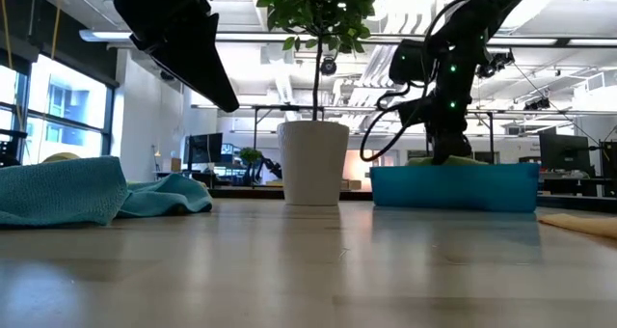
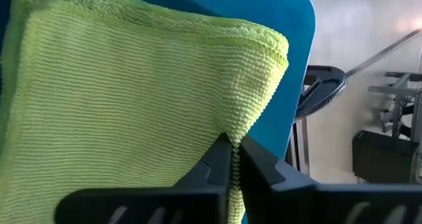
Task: Fold microfiber towels
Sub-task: Put the light green towel into the blue bin, then fold the orange towel
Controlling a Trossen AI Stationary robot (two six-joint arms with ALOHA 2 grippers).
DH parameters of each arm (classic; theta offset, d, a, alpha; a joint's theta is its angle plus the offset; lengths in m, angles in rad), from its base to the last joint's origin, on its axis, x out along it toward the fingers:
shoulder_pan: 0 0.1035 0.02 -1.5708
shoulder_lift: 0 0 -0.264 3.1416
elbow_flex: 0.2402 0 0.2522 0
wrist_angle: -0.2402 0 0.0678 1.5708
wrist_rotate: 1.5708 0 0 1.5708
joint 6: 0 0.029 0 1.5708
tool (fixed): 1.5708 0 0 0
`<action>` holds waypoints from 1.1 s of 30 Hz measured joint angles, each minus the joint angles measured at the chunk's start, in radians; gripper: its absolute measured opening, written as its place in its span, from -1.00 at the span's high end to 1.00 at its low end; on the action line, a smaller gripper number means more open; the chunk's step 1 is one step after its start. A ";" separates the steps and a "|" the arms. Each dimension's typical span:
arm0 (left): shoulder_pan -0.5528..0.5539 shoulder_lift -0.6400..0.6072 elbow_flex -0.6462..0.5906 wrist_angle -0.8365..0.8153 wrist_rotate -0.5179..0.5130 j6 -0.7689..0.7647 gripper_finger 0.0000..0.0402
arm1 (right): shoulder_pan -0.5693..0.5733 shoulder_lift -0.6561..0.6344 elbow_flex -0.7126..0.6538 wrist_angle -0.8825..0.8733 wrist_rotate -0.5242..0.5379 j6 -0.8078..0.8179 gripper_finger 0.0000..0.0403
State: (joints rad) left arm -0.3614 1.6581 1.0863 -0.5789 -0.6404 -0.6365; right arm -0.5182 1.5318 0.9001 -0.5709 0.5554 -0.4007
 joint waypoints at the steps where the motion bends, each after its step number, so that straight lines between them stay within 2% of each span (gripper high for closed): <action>1: 0.000 0.000 0.000 0.000 0.000 -0.001 0.47 | 0.000 0.000 0.000 0.000 0.010 0.000 0.88; 6: 0.000 0.000 0.000 0.000 0.000 -0.007 0.47 | 0.001 0.000 0.000 0.000 0.067 0.021 0.46; 9: 0.000 0.000 0.000 0.000 0.000 -0.007 0.47 | 0.017 0.000 0.010 -0.023 0.203 0.065 0.23; 11: 0.000 0.000 0.000 0.000 0.000 -0.007 0.47 | 0.038 0.000 0.037 -0.079 0.280 0.120 0.14; 13: 0.001 0.000 0.000 0.000 0.000 -0.007 0.47 | 0.063 -0.006 0.075 -0.162 0.286 0.197 0.09; 17: 0.001 0.000 0.000 0.001 0.000 -0.010 0.47 | 0.122 -0.031 0.156 -0.345 0.125 0.379 0.11; 21: 0.001 -0.002 0.000 0.001 0.001 -0.016 0.47 | 0.196 -0.074 0.194 -0.488 -0.144 0.560 0.18; 24: 0.001 -0.010 0.001 0.009 0.009 -0.016 0.47 | 0.264 -0.118 0.179 -0.539 -0.367 0.673 0.22; 26: 0.001 -0.010 0.001 0.007 0.014 -0.018 0.47 | 0.323 -0.144 0.150 -0.558 -0.477 0.744 0.23; 28: 0.000 -0.021 0.000 0.009 0.017 -0.018 0.47 | 0.394 -0.164 0.113 -0.556 -0.544 0.828 0.24; 33: 0.000 -0.028 0.000 0.027 0.032 -0.017 0.47 | 0.591 -0.171 0.005 -0.539 -0.631 1.048 0.24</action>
State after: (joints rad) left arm -0.3617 1.6304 1.0863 -0.5518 -0.6084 -0.6537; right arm 0.0728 1.3613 0.9048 -1.1094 -0.0757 0.6476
